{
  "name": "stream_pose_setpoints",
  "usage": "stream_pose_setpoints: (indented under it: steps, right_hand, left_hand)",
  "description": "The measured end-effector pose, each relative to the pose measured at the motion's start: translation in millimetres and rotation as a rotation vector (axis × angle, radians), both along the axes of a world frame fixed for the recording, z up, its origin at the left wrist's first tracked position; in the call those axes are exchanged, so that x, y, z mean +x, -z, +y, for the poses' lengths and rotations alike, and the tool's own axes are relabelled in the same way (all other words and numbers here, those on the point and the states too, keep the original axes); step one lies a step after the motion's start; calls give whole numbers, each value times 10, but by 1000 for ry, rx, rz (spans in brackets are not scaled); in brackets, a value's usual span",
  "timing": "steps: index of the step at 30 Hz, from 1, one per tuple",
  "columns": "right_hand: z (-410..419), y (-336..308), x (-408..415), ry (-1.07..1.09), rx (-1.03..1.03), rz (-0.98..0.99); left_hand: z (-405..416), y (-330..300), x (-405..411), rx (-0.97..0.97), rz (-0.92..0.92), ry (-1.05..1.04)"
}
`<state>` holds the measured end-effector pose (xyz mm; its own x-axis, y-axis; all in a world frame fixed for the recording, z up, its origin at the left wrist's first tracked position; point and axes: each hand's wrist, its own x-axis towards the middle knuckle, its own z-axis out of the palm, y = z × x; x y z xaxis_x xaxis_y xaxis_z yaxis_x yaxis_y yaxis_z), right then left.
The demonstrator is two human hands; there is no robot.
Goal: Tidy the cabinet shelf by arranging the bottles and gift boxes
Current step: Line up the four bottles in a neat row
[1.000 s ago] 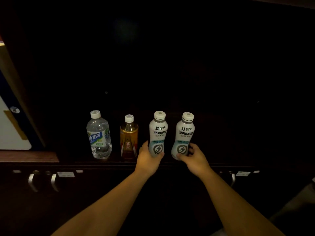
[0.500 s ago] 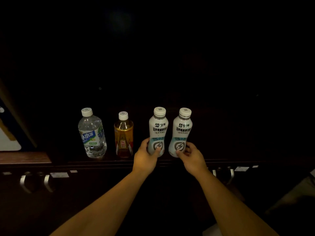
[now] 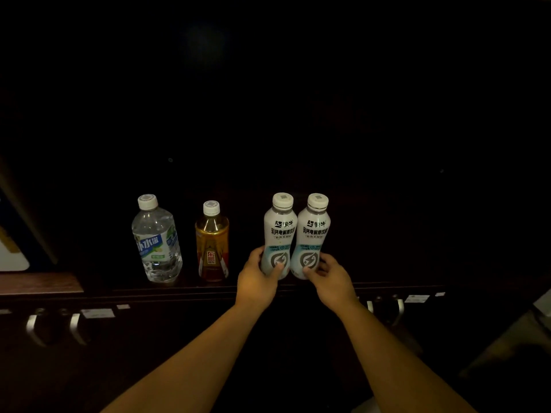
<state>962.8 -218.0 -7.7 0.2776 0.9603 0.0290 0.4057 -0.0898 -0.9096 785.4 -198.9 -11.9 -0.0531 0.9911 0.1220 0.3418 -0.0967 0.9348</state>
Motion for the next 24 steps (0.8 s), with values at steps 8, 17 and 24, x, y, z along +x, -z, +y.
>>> stream_pose_setpoints:
  steps: [8, 17, 24]
  right_hand:
    - [-135, 30, -130, -3, -37, -145]
    - [-362, 15, -478, 105, 48, -116]
    - [-317, -47, -1047, -114, 129, -311]
  left_hand:
    - [-86, -5, -151, -101, -48, 80]
    - [-276, 18, -843, -60, 190, 52]
    - [-428, -14, -1394, 104, 393, -110]
